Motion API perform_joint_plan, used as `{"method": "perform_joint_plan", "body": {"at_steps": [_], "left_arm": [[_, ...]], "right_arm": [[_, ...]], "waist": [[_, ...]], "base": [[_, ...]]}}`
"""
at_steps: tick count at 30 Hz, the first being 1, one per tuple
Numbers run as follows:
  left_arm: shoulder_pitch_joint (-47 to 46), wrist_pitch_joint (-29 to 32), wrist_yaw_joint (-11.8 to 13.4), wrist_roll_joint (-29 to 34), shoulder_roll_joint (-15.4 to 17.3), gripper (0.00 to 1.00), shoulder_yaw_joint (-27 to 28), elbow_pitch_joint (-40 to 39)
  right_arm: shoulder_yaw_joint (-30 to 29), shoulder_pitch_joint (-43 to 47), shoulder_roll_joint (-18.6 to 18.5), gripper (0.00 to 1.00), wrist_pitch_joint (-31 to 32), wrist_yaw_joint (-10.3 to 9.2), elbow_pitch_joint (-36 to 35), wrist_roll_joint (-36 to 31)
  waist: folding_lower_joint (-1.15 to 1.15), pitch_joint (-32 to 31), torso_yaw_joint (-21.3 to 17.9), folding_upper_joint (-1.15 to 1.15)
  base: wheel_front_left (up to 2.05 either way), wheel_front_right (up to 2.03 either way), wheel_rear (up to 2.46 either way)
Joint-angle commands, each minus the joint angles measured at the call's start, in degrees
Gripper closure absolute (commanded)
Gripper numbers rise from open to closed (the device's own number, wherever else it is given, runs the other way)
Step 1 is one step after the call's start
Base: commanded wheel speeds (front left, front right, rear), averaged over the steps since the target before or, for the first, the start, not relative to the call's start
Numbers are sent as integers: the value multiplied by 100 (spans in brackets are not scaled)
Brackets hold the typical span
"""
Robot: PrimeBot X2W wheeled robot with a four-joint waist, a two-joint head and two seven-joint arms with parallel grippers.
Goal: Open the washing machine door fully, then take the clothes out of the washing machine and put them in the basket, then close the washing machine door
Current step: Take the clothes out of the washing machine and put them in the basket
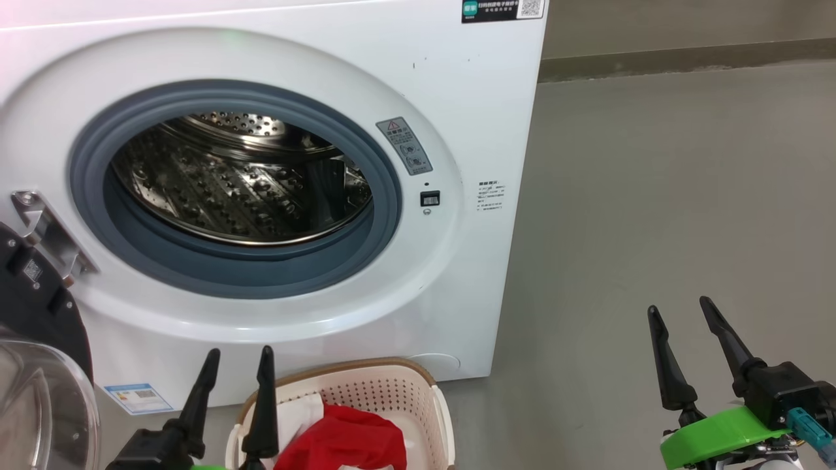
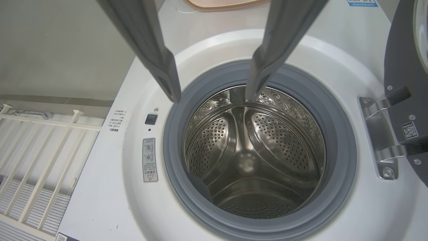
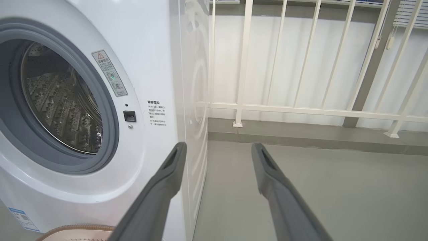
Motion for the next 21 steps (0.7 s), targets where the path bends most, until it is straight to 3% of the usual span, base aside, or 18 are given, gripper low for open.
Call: {"method": "perform_joint_plan", "body": {"at_steps": [1, 10, 21], "left_arm": [[-73, -9, 88, 51, 95, 0, 211, -170], [-63, 41, 149, 77, 121, 0, 138, -302], [-64, 20, 2, -36, 134, 0, 34, -356]], "right_arm": [[106, -74, -48, 0, -36, 26, -166, 29], [28, -104, -48, 0, -36, 26, -155, 26], [-65, -159, -48, 0, -36, 26, -146, 12]], "waist": [[0, -3, 16, 0], [0, 7, 60, 0], [0, -7, 74, 0]], "base": [[0, 0, 0], [-65, 65, 0], [-179, 179, 0]]}}
